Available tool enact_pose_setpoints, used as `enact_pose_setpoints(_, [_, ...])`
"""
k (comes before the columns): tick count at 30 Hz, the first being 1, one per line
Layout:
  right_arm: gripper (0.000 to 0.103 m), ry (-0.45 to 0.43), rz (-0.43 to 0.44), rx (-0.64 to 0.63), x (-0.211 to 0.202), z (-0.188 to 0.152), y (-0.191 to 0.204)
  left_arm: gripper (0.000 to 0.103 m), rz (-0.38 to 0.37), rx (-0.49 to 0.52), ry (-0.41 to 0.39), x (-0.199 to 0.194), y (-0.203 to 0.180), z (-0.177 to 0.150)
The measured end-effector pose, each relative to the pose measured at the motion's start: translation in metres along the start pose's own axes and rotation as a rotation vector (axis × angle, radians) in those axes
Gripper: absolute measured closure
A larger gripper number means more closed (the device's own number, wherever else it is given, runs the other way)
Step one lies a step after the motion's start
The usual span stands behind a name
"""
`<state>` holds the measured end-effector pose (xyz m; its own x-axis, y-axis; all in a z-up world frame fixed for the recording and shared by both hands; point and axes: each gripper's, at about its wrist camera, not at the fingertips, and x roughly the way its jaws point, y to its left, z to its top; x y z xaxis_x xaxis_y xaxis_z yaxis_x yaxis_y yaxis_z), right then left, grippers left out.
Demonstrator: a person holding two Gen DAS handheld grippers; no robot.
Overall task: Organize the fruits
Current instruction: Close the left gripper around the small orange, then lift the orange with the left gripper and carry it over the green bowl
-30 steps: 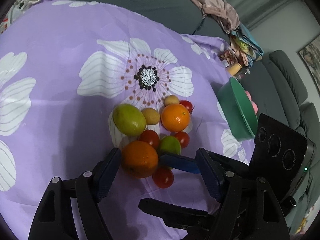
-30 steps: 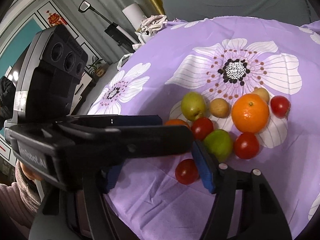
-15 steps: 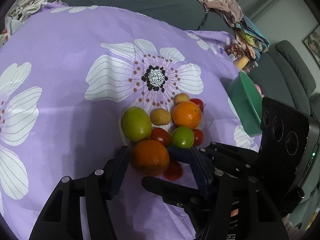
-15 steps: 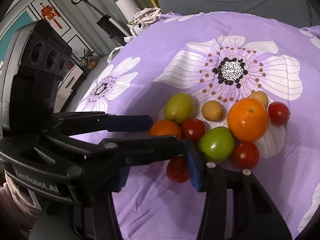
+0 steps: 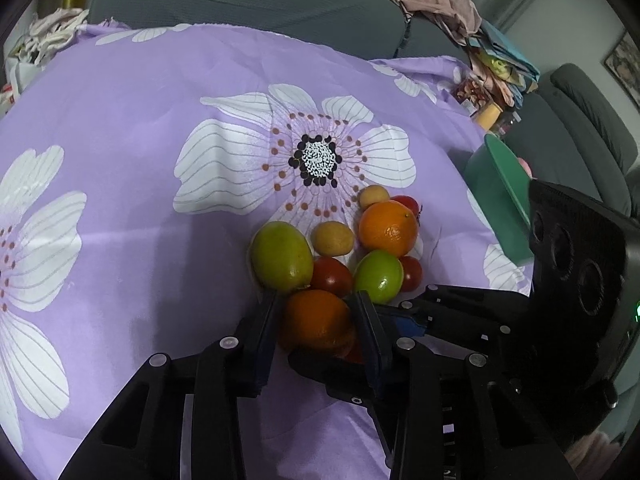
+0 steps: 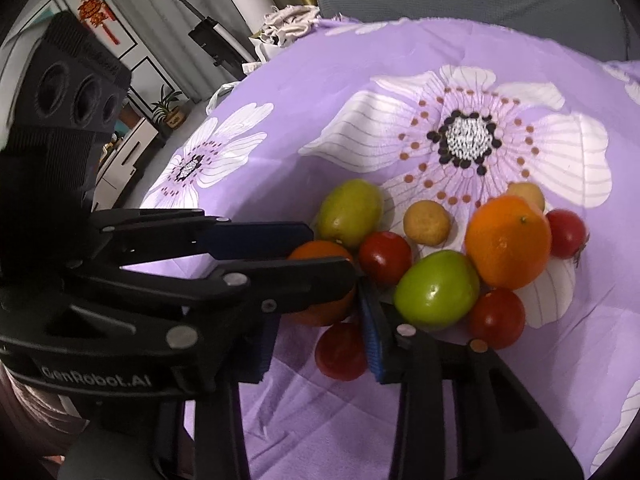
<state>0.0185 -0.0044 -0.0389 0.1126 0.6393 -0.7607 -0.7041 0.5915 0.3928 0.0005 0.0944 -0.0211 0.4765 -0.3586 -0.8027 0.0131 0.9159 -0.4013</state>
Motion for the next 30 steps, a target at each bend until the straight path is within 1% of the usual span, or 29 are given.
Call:
enact_pose_setpoints(5, [0.067,-0.053,-0.008,-0.017,-0.011,-0.002,0.004,0.066,0.006,0.032,-0.036,-0.01,-0.01,-0.004])
enact_pose_setpoints(10, [0.067,-0.123,-0.007,-0.015,-0.032,-0.008,0.005,0.066,0.005,0.08,-0.084,-0.023,-0.029,-0.005])
enact_pose_setpoints(15, [0.067,-0.199,-0.043,-0.031,-0.056,-0.02,0.012,0.066,0.011,0.147,-0.125,-0.032,-0.053,-0.008])
enact_pose_setpoints(21, [0.067,-0.253,-0.065,0.0,-0.082,-0.029,0.003,0.066,0.0,0.209,-0.136,-0.03,-0.08,-0.005])
enact_pose_setpoints(30, [0.067,-0.317,-0.101,0.065,-0.111,-0.045,-0.015,0.066,-0.023,0.277,-0.13,-0.019,-0.118,0.0])
